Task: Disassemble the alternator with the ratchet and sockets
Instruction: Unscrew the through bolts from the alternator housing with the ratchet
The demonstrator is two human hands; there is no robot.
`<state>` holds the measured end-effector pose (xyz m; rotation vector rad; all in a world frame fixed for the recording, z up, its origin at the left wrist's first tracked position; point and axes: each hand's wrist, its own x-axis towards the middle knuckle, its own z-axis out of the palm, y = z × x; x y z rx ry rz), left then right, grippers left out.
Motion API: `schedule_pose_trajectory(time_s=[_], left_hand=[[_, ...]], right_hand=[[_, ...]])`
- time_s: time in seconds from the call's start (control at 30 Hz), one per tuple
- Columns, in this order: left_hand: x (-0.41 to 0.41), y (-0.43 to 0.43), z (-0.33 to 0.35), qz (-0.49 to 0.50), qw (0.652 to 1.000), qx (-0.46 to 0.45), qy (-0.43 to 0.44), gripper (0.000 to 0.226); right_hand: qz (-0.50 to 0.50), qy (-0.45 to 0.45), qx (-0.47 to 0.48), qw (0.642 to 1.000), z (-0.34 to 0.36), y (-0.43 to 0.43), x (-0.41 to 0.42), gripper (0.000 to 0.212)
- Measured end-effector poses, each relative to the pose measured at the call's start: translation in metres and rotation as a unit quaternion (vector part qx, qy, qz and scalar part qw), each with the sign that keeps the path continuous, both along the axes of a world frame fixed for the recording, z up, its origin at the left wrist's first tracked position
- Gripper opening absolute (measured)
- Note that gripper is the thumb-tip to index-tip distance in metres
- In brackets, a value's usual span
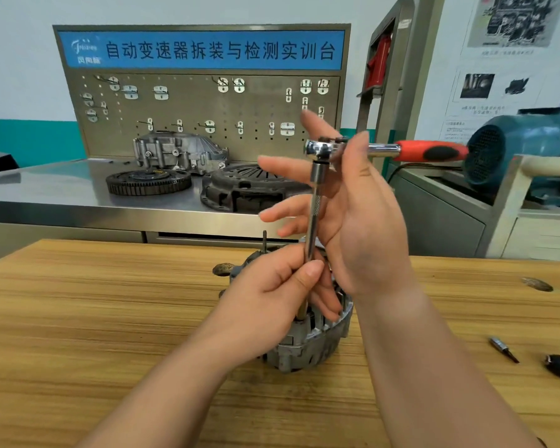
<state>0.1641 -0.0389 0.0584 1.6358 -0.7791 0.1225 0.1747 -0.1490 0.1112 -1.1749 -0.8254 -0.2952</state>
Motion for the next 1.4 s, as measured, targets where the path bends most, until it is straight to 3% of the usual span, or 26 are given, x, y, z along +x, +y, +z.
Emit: schedule_pose_trajectory(time_s=[0.1,0.2,0.23,0.33,0.4,0.5,0.6,0.67,0.77,0.9,0.97,1.1,1.17,1.23,1.33,1.4], left_hand=[[0.001,-0.004,-0.003,0.020,1.000,-0.006,0.003,0.023],[0.001,-0.006,-0.004,0.031,0.999,0.007,-0.005,0.025],[0.001,-0.006,-0.003,0.028,1.000,0.006,-0.002,0.025],[-0.002,-0.004,0.001,0.007,1.000,-0.008,0.010,0.030],[-0.004,-0.004,0.003,0.009,1.000,-0.002,0.011,0.032],[-0.005,-0.005,0.002,0.032,0.999,0.008,0.002,0.028],[-0.003,-0.006,0.002,0.044,0.999,0.005,0.006,0.028],[-0.003,-0.007,0.002,0.040,0.999,0.001,0.010,0.027],[-0.004,-0.005,0.003,0.030,0.999,-0.015,0.013,0.036],[-0.004,-0.002,0.004,0.012,0.999,-0.025,0.022,0.042],[-0.004,-0.002,0.004,0.016,1.000,-0.013,0.014,0.038],[-0.001,-0.004,0.001,0.036,0.999,-0.016,0.007,0.031],[-0.001,-0.006,-0.001,0.045,0.999,-0.012,0.005,0.026],[-0.002,-0.007,-0.001,0.042,0.999,-0.013,0.001,0.027],[-0.004,-0.006,0.002,0.013,0.999,-0.031,0.008,0.040],[-0.005,-0.005,0.004,0.004,1.000,-0.027,0.004,0.041]], right_hand=[[-0.102,-0.095,-0.009,0.990,0.002,-0.003,-0.002,0.029],[-0.152,-0.140,-0.094,0.974,0.002,-0.013,0.001,0.039],[-0.149,-0.133,-0.109,0.974,0.001,-0.014,0.001,0.043],[-0.066,-0.066,-0.011,0.996,0.002,-0.006,-0.001,0.039],[-0.016,-0.004,0.006,1.000,0.004,-0.002,-0.003,0.054],[-0.015,0.018,0.010,1.000,0.003,-0.004,-0.002,0.055],[-0.110,-0.090,-0.001,0.990,0.005,-0.004,-0.004,0.036],[-0.152,-0.142,-0.030,0.978,0.006,-0.005,-0.004,0.040],[-0.122,-0.124,-0.038,0.984,0.006,-0.003,-0.004,0.037],[-0.032,0.025,0.023,0.999,0.004,-0.002,-0.003,0.047],[-0.038,0.049,0.021,0.998,0.004,-0.002,-0.003,0.050],[-0.124,-0.075,-0.005,0.989,0.006,0.000,-0.007,0.031],[-0.132,-0.149,-0.013,0.980,0.008,-0.001,-0.009,0.038],[-0.113,-0.166,-0.014,0.980,0.009,-0.001,-0.009,0.041],[-0.046,-0.085,0.007,0.995,0.006,-0.001,-0.007,0.034],[0.002,0.000,0.031,1.000,0.004,-0.002,-0.004,0.042]])
